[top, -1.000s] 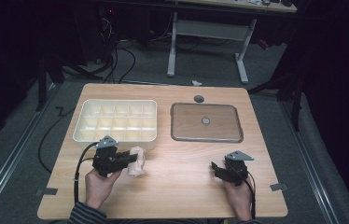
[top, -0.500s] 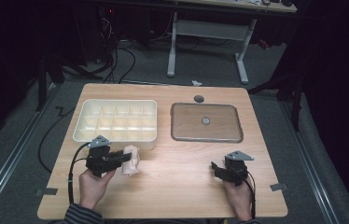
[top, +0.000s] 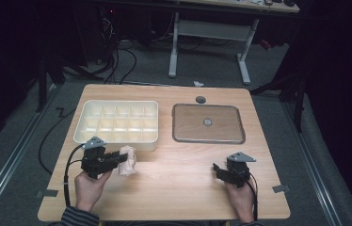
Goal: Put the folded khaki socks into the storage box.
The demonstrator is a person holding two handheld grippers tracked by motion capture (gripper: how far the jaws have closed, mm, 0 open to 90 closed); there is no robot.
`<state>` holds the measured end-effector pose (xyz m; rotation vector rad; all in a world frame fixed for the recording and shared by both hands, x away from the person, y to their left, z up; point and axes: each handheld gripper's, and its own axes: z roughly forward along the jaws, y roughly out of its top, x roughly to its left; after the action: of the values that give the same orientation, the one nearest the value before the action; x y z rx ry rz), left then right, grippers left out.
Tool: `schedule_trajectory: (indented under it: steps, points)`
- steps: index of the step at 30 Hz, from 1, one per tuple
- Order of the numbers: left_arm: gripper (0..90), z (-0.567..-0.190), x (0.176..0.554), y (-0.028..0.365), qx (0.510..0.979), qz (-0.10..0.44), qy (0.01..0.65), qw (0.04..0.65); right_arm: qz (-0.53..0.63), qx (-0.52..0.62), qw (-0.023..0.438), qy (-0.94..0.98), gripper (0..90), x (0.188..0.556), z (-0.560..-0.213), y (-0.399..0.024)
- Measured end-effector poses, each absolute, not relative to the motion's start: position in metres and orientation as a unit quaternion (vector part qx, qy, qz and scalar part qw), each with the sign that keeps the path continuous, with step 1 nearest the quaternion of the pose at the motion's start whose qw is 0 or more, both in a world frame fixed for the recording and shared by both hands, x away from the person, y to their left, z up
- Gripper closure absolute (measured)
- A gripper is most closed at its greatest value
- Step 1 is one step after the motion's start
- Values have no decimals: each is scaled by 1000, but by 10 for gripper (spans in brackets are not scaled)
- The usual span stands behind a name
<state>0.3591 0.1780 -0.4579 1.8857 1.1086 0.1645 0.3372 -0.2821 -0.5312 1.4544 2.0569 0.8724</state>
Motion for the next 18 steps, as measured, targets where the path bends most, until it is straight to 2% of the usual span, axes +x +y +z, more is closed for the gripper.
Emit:
schedule_trajectory:
  steps: [18]
  points:
    - [719,-454,361,193,756,69,461,461,318,530,236,750,356,337,-531,-282]
